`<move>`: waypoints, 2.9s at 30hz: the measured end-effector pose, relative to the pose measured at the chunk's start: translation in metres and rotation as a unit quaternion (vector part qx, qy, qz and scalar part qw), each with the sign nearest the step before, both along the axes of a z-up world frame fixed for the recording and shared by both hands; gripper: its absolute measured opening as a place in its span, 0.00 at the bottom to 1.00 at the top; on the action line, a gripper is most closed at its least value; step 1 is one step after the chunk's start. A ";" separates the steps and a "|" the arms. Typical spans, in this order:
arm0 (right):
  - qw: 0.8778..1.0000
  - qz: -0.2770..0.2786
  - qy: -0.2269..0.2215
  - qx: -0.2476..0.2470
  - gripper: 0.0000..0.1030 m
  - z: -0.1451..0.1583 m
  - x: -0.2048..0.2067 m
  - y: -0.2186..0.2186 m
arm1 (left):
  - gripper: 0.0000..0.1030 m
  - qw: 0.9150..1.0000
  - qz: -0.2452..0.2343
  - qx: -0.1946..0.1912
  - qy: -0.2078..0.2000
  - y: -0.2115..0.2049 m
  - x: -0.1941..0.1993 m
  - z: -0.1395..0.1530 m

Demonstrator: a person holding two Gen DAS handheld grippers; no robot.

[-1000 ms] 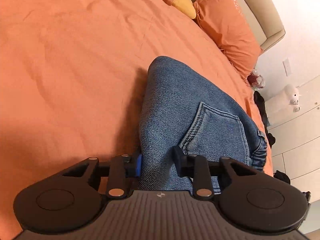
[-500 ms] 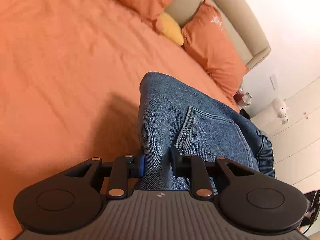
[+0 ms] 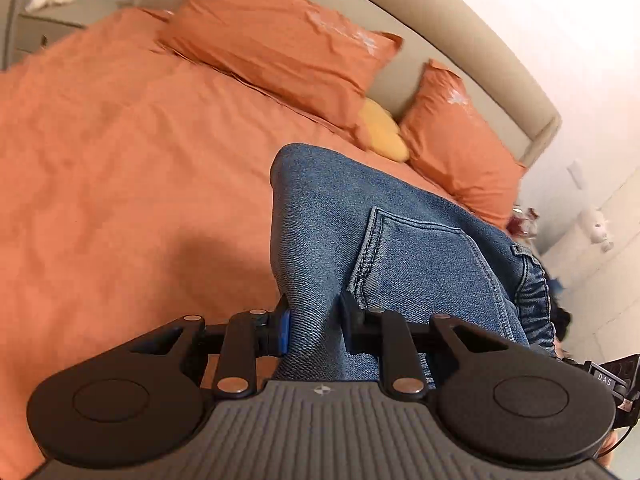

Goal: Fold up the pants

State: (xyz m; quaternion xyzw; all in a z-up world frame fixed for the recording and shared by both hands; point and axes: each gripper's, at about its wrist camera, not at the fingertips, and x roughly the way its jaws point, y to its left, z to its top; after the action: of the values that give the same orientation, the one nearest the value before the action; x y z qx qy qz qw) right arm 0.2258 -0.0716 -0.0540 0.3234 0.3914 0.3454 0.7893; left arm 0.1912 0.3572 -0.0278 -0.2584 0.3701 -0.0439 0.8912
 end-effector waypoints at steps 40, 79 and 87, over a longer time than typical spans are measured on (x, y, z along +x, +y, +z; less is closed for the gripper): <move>0.980 0.041 0.104 -0.163 0.65 -0.112 0.059 0.137 | 0.52 0.961 -0.003 0.255 0.103 0.060 0.033 -0.093; 0.897 -0.043 -0.312 -0.309 0.95 0.097 -0.258 0.039 | 0.91 0.945 0.096 0.308 -0.045 -0.158 -0.220 0.037; 0.890 -0.026 -0.288 -0.354 0.95 0.046 -0.258 0.056 | 0.91 0.948 0.105 0.300 0.014 -0.168 -0.219 -0.001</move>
State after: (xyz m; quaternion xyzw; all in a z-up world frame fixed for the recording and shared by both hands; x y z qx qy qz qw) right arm -0.0321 -0.0157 -0.0078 -0.0811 0.2350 0.2415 0.9380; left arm -0.0282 0.1892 -0.0284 -0.0175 0.3495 0.1667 0.9218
